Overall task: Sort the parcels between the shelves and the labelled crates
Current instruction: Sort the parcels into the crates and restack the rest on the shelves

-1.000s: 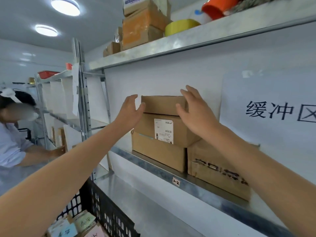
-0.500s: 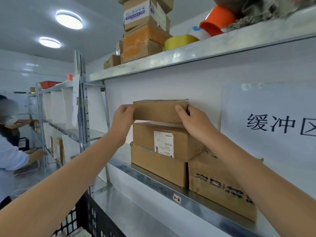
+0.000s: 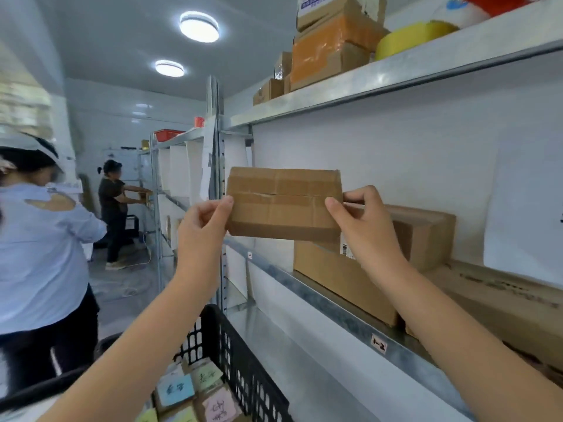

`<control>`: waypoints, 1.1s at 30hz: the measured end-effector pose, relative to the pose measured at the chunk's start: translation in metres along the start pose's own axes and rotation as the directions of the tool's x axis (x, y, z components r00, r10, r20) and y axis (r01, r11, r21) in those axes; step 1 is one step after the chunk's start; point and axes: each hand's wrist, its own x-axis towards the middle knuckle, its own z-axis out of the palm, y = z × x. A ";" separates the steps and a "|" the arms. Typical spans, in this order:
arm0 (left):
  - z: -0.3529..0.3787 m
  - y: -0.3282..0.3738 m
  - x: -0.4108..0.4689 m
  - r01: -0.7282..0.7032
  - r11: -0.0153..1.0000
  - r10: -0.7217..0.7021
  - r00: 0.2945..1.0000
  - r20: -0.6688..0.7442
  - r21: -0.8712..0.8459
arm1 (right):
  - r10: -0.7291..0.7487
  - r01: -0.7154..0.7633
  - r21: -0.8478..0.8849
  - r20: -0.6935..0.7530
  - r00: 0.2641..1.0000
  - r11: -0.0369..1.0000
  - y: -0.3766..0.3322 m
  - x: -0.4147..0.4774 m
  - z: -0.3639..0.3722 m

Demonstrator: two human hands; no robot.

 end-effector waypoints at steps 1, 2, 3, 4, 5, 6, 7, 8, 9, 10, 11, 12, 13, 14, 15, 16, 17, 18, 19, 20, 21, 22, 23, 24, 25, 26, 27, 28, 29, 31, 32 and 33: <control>-0.009 -0.005 -0.007 -0.004 1.000 0.004 1.000 -0.020 0.019 | 0.014 -0.014 0.009 0.024 1.000 1.000 0.004 -0.008 0.006; -0.018 -0.011 -0.015 -0.005 0.999 0.007 0.999 -0.047 0.046 | 0.029 -0.030 0.024 0.045 0.999 0.999 0.009 -0.018 0.012; -0.028 -0.017 -0.024 -0.007 0.997 0.013 0.997 -0.072 0.076 | 0.038 -0.041 0.046 0.061 0.997 0.998 0.014 -0.028 0.018; -0.037 -0.023 -0.034 -0.011 0.994 0.020 0.996 -0.084 0.110 | 0.045 -0.051 0.075 0.077 0.996 0.996 0.021 -0.038 0.023; -0.046 -0.030 -0.044 -0.011 0.989 0.024 0.996 -0.088 0.148 | 0.053 -0.063 0.099 0.103 0.993 0.993 0.028 -0.049 0.029; -0.054 -0.037 -0.055 -0.001 0.983 0.018 0.995 -0.096 0.183 | 0.063 -0.078 0.097 0.147 0.987 0.992 0.036 -0.059 0.035; -0.061 -0.044 -0.065 0.017 0.977 0.007 0.994 -0.112 0.210 | 0.071 -0.087 0.071 0.202 0.977 0.994 0.044 -0.068 0.040; -0.069 -0.052 -0.074 0.037 0.972 -0.007 0.991 -0.131 0.234 | 0.084 -0.098 0.043 0.254 0.964 0.994 0.053 -0.078 0.045; -0.076 -0.060 -0.083 0.059 0.964 -0.021 0.989 -0.147 0.258 | 0.104 -0.115 0.019 0.290 0.951 0.993 0.062 -0.086 0.049; -0.083 -0.068 -0.091 0.083 0.956 -0.039 0.987 -0.158 0.283 | 0.129 -0.136 0.002 0.308 0.943 0.991 0.072 -0.094 0.054; -0.089 -0.076 -0.099 0.106 0.947 -0.058 0.985 -0.165 0.304 | 0.152 -0.155 -0.016 0.319 0.935 0.988 0.081 -0.101 0.059; -0.096 -0.083 -0.106 0.129 0.938 -0.076 0.982 -0.172 0.321 | 0.171 -0.170 -0.034 0.331 0.928 0.985 0.089 -0.107 0.064; -0.102 -0.089 -0.113 0.150 0.930 -0.092 0.979 -0.182 0.337 | 0.188 -0.181 -0.051 0.344 0.920 0.982 0.097 -0.113 0.069; -0.108 -0.094 -0.119 0.171 0.919 -0.106 0.975 -0.195 0.354 | 0.204 -0.194 -0.065 0.350 0.914 0.979 0.103 -0.118 0.074; -0.113 -0.099 -0.124 0.196 0.908 -0.123 0.969 -0.212 0.370 | 0.217 -0.201 -0.081 0.355 0.909 0.976 0.109 -0.122 0.078; -0.118 -0.102 -0.128 0.223 0.898 -0.140 0.962 -0.234 0.379 | 0.224 -0.204 -0.093 0.362 0.905 0.975 0.114 -0.126 0.082; -0.123 -0.105 -0.131 0.248 0.891 -0.156 0.954 -0.255 0.381 | 0.228 -0.207 -0.096 0.371 0.900 0.974 0.117 -0.129 0.086; -0.127 -0.106 -0.134 0.267 0.885 -0.169 0.948 -0.271 0.382 | 0.232 -0.213 -0.090 0.382 0.895 0.973 0.120 -0.132 0.088; -0.130 -0.107 -0.137 0.278 0.880 -0.176 0.944 -0.279 0.386 | 0.236 -0.222 -0.082 0.393 0.889 0.972 0.122 -0.135 0.091; -0.133 -0.108 -0.139 0.285 0.876 -0.181 0.942 -0.281 0.389 | 0.244 -0.234 -0.074 0.404 0.882 0.969 0.125 -0.137 0.093; -0.136 -0.109 -0.140 0.290 0.876 -0.188 0.941 -0.280 0.387 | 0.255 -0.250 -0.068 0.413 0.874 0.966 0.127 -0.140 0.094; -0.137 -0.109 -0.141 0.298 0.879 -0.200 0.939 -0.281 0.372 | 0.266 -0.266 -0.059 0.415 0.870 0.962 0.129 -0.142 0.096; -0.138 -0.110 -0.142 0.313 0.885 -0.220 0.934 -0.283 0.344 | 0.281 -0.288 -0.047 0.415 0.866 0.956 0.130 -0.144 0.097; -0.138 -0.110 -0.142 0.331 0.892 -0.246 0.926 -0.285 0.307 | 0.299 -0.315 -0.032 0.413 0.860 0.949 0.131 -0.145 0.098; -0.139 -0.111 -0.143 0.350 0.896 -0.270 0.918 -0.291 0.272 | 0.320 -0.344 -0.017 0.411 0.853 0.939 0.132 -0.146 0.098; -0.139 -0.111 -0.144 0.364 0.898 -0.288 0.911 -0.294 0.249 | 0.340 -0.371 -0.005 0.411 0.846 0.929 0.133 -0.147 0.099; -0.139 -0.111 -0.146 0.369 0.899 -0.296 0.909 -0.292 0.235 | 0.356 -0.390 -0.002 0.415 0.837 0.921 0.134 -0.148 0.099; -0.140 -0.112 -0.147 0.368 0.902 -0.300 0.910 -0.287 0.224 | 0.369 -0.403 -0.008 0.418 0.830 0.915 0.135 -0.148 0.099; -0.141 -0.114 -0.149 0.367 0.906 -0.302 0.910 -0.284 0.212 | 0.377 -0.410 -0.014 0.422 0.824 0.912 0.136 -0.149 0.099; -0.144 -0.117 -0.153 0.370 0.907 -0.307 0.907 -0.288 0.200 | 0.395 -0.433 -0.013 0.437 0.808 0.901 0.136 -0.152 0.098; -0.146 -0.119 -0.155 0.374 0.906 -0.311 0.905 -0.288 0.197 | 0.412 -0.454 -0.010 0.438 0.799 0.891 0.137 -0.154 0.098; -0.147 -0.121 -0.156 0.381 0.904 -0.319 0.903 -0.288 0.195 | 0.430 -0.474 -0.007 0.437 0.790 0.880 0.139 -0.155 0.098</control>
